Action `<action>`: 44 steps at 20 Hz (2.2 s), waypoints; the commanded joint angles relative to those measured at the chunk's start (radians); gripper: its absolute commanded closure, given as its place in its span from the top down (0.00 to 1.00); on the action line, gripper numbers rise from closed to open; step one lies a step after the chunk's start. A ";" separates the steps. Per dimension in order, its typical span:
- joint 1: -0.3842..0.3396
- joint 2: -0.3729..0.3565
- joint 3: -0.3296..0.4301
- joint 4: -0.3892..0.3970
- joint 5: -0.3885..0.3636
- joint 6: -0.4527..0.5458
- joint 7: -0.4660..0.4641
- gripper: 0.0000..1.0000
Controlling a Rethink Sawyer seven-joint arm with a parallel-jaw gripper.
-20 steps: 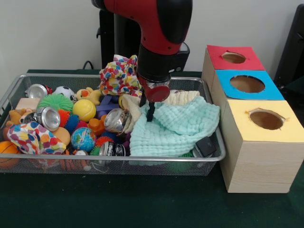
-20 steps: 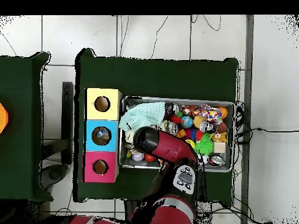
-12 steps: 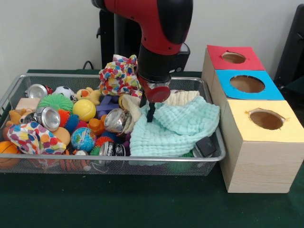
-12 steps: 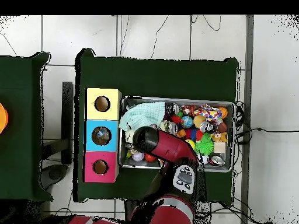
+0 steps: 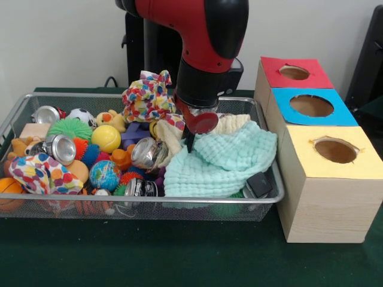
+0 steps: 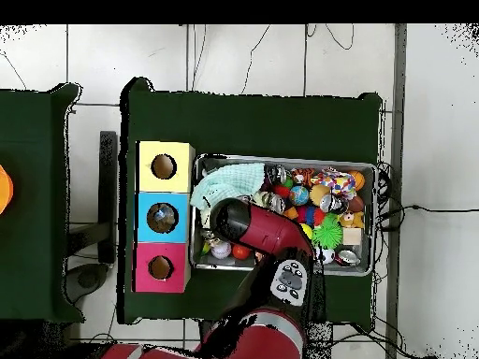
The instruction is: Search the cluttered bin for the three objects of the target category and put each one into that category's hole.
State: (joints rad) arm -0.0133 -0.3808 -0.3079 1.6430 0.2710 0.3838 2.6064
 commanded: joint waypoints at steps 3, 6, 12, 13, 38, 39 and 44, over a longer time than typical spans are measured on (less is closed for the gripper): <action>-0.001 0.058 0.067 -0.061 -0.036 -0.004 0.036 0.00; -0.007 0.033 0.053 -0.056 -0.063 -0.005 0.008 0.00; 0.037 -0.196 -0.004 0.038 -0.100 0.197 -0.002 0.00; 0.039 -0.225 -0.009 0.044 -0.103 0.235 -0.004 0.00; -0.153 -0.558 0.028 0.021 -0.279 0.609 -0.267 0.00; -0.171 -0.571 0.033 0.016 -0.291 0.628 -0.289 0.00; -0.271 -0.617 0.070 0.010 -0.341 0.651 -0.392 0.00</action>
State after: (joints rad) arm -0.2009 -0.9339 -0.3281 1.6552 0.0142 0.9189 2.5769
